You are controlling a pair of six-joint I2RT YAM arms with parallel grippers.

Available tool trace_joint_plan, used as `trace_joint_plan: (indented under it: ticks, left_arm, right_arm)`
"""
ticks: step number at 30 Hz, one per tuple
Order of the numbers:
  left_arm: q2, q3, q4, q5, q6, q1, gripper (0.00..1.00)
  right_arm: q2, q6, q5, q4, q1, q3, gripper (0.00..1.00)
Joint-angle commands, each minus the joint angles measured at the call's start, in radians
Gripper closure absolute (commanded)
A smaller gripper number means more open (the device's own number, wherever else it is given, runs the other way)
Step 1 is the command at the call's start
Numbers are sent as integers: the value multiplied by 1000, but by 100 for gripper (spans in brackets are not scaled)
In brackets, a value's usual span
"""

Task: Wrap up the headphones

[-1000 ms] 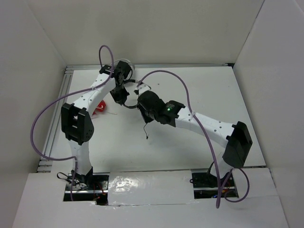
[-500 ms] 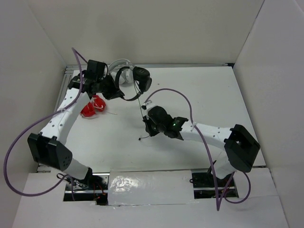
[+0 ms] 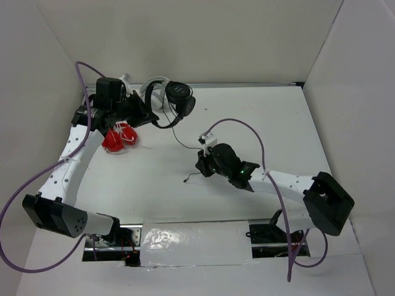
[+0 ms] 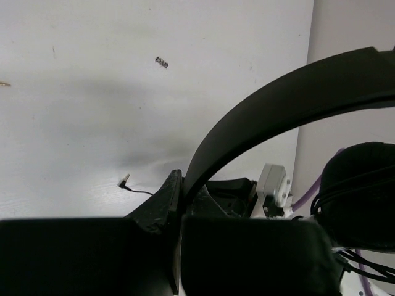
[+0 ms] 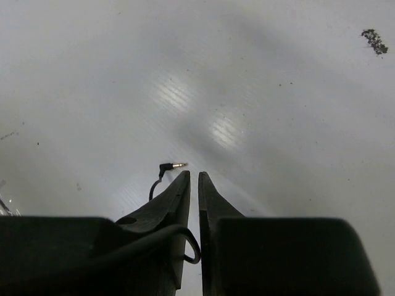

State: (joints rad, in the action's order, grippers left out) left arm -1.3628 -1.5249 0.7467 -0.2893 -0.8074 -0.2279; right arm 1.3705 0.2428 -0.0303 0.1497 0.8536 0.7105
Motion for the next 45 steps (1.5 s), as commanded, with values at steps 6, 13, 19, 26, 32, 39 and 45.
trace_joint_plan:
  ticks: [6,13,19,26,32,39,45]
  left_arm:
    - [62,-11,-89,-89,8,36,100]
    - [94,-26,-113,-215,45,64,100]
    - [122,-27,-135,-368,85,99,100]
    - [160,29,-195,-543,111,121,100]
    - [169,95,-251,-605,126,95,100]
    - [143,186,-273,-545,198,-17,100]
    - [61,256,-233,-254,237,-174,100]
  right_arm:
    - [-215,-56,26,241,-42,-173,82]
    - [-237,-83,190,393,-154,-276,83]
    - [-160,-93,377,462,-342,-286,100]
    - [-58,-54,463,426,-493,-212,100]
    - [76,-89,613,371,-518,-38,100]
    - [206,-146,552,110,-513,251,100]
    - [298,-155,383,-166,-515,483,100]
